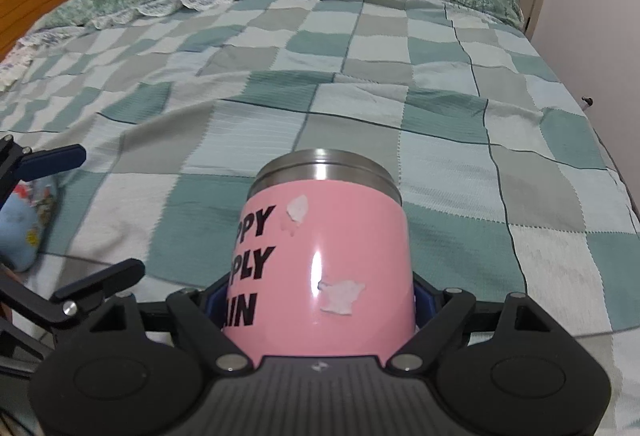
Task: Flip cup upright
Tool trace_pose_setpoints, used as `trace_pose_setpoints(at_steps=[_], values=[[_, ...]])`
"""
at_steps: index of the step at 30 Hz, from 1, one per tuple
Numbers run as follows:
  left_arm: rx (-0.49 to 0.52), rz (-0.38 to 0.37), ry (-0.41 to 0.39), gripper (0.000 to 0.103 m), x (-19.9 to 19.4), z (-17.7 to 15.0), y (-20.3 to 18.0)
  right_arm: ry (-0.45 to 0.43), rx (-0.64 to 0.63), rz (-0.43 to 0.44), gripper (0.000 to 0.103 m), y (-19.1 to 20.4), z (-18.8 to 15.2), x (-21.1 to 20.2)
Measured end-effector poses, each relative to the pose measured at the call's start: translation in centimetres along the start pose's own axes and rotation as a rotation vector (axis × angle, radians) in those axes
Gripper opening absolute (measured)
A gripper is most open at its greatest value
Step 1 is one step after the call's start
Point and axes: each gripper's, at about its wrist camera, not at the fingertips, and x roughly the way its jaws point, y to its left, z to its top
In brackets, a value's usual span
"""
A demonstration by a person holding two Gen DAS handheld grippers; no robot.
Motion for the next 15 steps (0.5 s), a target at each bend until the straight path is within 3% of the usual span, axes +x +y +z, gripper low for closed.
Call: trace_pose_setpoints(at_steps=[8,15], values=[[-0.041,0.063,-0.018,0.103,-7.9,-2.3,-0.9,-0.013,0.022,0.095,0.084,4.4,-3.1,-4.7],[-0.089,0.136,0.013,0.103,-13.4,-6.3,-0.7,0.014,0.026,0.149,0.084,9.4,-6.2,-5.9]])
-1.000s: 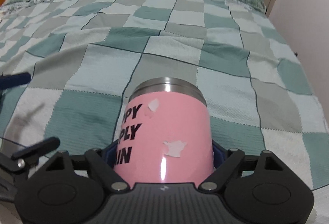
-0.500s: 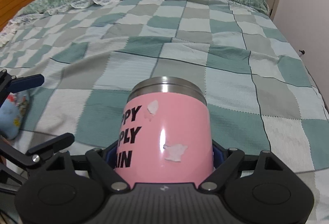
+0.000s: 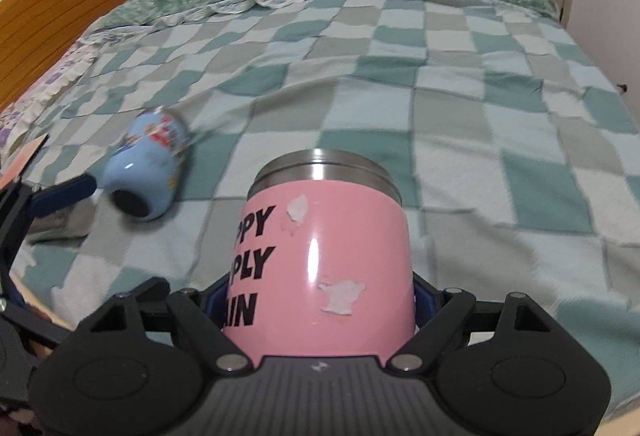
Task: Flip cup upright
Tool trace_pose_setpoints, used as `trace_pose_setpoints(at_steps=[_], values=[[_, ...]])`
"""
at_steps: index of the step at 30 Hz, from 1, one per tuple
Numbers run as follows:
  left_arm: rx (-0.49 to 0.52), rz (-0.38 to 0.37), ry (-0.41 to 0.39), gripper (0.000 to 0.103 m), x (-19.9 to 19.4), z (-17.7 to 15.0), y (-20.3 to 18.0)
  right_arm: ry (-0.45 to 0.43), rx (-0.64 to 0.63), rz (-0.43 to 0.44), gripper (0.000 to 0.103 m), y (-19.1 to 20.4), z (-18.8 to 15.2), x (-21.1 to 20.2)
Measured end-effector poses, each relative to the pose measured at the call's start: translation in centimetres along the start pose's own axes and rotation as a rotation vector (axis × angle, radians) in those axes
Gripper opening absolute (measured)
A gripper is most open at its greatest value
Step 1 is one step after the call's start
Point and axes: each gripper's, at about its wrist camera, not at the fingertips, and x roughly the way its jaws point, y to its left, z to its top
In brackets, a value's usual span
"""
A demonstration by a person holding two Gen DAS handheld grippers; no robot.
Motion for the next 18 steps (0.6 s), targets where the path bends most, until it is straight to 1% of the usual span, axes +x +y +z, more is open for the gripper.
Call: trace_pose_setpoints(at_steps=[5,11,13,18], values=[[-0.018,0.051,0.025,0.103,-1.7,-2.2,0.9,0.020,0.025,-0.013,0.084,1.8,-1.6,1.4],[-0.063,0.091,0.045,0.103,-3.3,-3.9,1.7,0.056,0.051,-0.044,0.084,2.3,-2.4,4.1],[-0.067,0.104,0.056,0.103,-3.6,-4.1,1.6,0.047,0.070,-0.043,0.084,2.1,-2.6,4.5],[-0.062,0.118,0.058,0.103,-4.4,-3.8,0.5,0.050,0.055,-0.048,0.084,2.3,-2.7,4.3]])
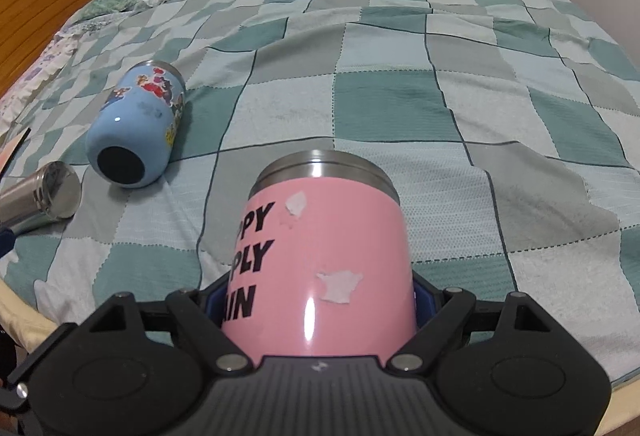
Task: Flip cup upright
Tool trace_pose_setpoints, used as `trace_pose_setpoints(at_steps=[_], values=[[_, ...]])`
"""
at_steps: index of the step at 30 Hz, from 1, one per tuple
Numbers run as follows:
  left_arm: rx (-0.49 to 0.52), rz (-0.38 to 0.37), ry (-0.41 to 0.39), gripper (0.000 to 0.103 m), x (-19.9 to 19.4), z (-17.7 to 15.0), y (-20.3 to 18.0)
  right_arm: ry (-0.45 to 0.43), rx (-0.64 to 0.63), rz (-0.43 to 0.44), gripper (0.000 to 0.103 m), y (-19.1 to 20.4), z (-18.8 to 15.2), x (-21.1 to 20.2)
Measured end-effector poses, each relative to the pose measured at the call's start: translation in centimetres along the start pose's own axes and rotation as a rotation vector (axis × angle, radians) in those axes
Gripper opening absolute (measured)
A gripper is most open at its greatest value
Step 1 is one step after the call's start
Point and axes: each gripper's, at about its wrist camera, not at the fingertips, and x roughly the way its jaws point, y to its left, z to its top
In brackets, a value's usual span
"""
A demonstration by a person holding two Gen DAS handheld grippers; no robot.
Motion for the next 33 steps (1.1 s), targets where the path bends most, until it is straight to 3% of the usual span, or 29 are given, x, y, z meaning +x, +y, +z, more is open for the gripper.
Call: trace_pose_setpoints(at_steps=[3,7,11,16,19,23,27,33], values=[[0.000,0.012,0.005,0.103,-0.4,0.6,-0.8,-0.028,-0.022,0.010,0.085,-0.1,0.1,-0.7],[-0.003,0.004,0.010,0.103,-1.0,1.5,-2.1,-0.162,-0.024,0.088,0.102,-1.6,-0.2,-4.3],[-0.029,-0.011,0.021,0.103,-1.0,3.1,-3.9,-0.253,-0.042,0.114,0.102,-4.4,-0.9,-7.4],[-0.080,-0.044,0.057,0.103,0.2,5.6,-6.8,-0.302,-0.045,0.116,0.103,-9.4,-1.6,-9.1],[-0.123,-0.063,0.099,0.103,1.5,7.2,-8.4,-0.318,-0.066,0.102,0.103,-12.5,-1.9,-9.4],[-0.174,-0.035,0.177,0.103,4.0,8.8,-10.1,-0.341,-0.125,0.088,0.103,-15.7,-1.8,-9.1],[-0.234,0.009,0.309,0.103,7.2,9.7,-11.3,-0.370,-0.204,0.092,0.103,-17.3,-1.8,-8.5],[-0.245,0.081,0.411,0.103,10.6,10.6,-11.7,-0.395,-0.278,0.113,0.103,-18.5,-1.8,-7.0]])
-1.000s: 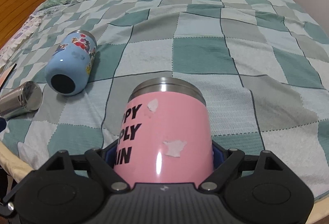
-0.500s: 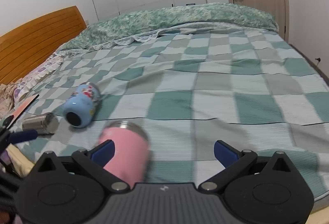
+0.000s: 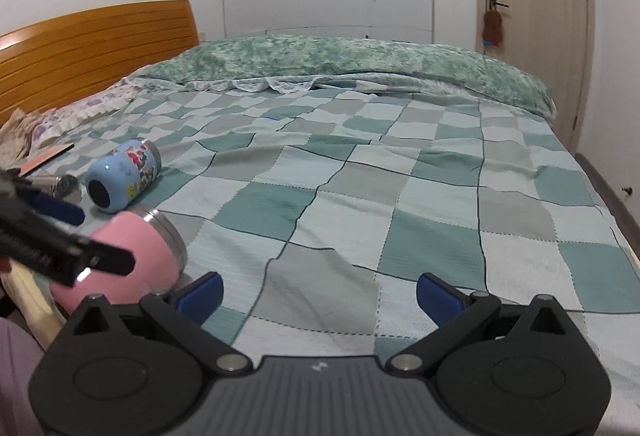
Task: Flip cup upright
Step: 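Pass the pink tumbler from the right gripper into the left gripper, then rotate the pink tumbler upright with the left gripper and lower it onto the bed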
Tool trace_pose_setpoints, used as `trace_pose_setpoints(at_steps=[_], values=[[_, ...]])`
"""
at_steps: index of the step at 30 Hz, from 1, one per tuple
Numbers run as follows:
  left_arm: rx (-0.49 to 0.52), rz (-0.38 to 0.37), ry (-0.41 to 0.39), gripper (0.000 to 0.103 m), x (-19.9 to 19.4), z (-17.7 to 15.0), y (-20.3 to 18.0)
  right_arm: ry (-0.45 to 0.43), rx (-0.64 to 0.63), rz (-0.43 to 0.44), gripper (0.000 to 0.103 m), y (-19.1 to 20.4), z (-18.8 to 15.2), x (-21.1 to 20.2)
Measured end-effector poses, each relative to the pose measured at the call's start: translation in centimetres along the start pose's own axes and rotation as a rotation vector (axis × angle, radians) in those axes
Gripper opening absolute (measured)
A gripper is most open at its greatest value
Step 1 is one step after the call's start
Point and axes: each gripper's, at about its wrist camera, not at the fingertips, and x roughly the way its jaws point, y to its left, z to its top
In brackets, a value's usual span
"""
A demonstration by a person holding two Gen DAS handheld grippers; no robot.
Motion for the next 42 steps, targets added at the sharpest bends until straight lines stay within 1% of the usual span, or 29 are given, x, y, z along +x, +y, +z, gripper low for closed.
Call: trace_pose_setpoints(at_steps=[2,4,6,7,8,11,13,15,17,19,22,24,26,30,33,36,39,42], values=[[0.004,0.010,0.028,0.103,0.7,0.5,-0.5,-0.003,-0.008,0.013,0.103,-0.2,-0.3,0.4],[0.042,0.024,0.042,0.103,1.4,0.9,-1.1,-0.005,-0.001,0.030,0.103,-0.4,-0.6,0.8],[0.078,0.044,0.088,0.096,2.4,1.3,-1.7,-0.001,0.009,0.050,0.103,-0.5,-0.9,1.1],[0.074,0.037,0.118,0.090,2.9,1.5,-1.8,0.003,0.012,0.057,0.103,-0.5,-1.0,1.3],[0.061,0.040,0.152,0.088,3.6,1.7,-1.7,0.006,0.013,0.062,0.103,-0.5,-1.1,1.5],[0.017,0.029,0.214,0.088,4.8,2.2,-1.0,0.005,0.010,0.074,0.103,-0.3,-1.2,1.5],[0.006,0.027,0.218,0.087,4.8,2.1,-0.8,-0.003,0.013,0.080,0.103,-0.1,-1.3,1.4],[-0.001,0.033,0.186,0.087,4.3,1.7,-0.7,-0.011,0.019,0.085,0.103,-0.1,-1.2,1.3],[0.013,0.041,0.151,0.087,3.9,1.3,-0.9,-0.015,0.028,0.082,0.103,0.0,-1.2,1.2],[0.015,0.037,0.114,0.087,3.2,0.8,-0.9,-0.018,0.038,0.083,0.103,0.1,-1.2,1.1],[-0.001,0.005,0.061,0.087,2.1,0.4,-0.4,-0.024,0.052,0.081,0.103,0.2,-1.4,0.8],[-0.009,-0.025,-0.004,0.087,0.9,-0.3,0.2,-0.033,0.066,0.079,0.103,0.3,-1.6,0.5],[0.004,-0.050,-0.078,0.087,-0.5,-1.2,0.5,-0.049,0.084,0.075,0.103,0.4,-1.7,0.1],[0.025,-0.086,-0.171,0.086,-2.6,-2.1,0.8,-0.081,0.094,0.062,0.103,0.9,-1.9,-0.6],[0.041,-0.091,-0.232,0.086,-3.9,-2.5,1.0,-0.107,0.095,0.053,0.103,1.4,-2.0,-0.9],[0.039,-0.100,-0.301,0.085,-4.8,-2.2,1.1,-0.140,0.091,0.035,0.103,1.8,-2.0,-1.4],[0.053,-0.108,-0.379,0.086,-5.1,-1.1,0.3,-0.177,0.071,-0.008,0.103,2.1,-2.1,-1.7],[0.064,-0.126,-0.414,0.086,-4.6,0.1,-0.9,-0.203,0.049,-0.071,0.103,2.1,-2.2,-1.9]])
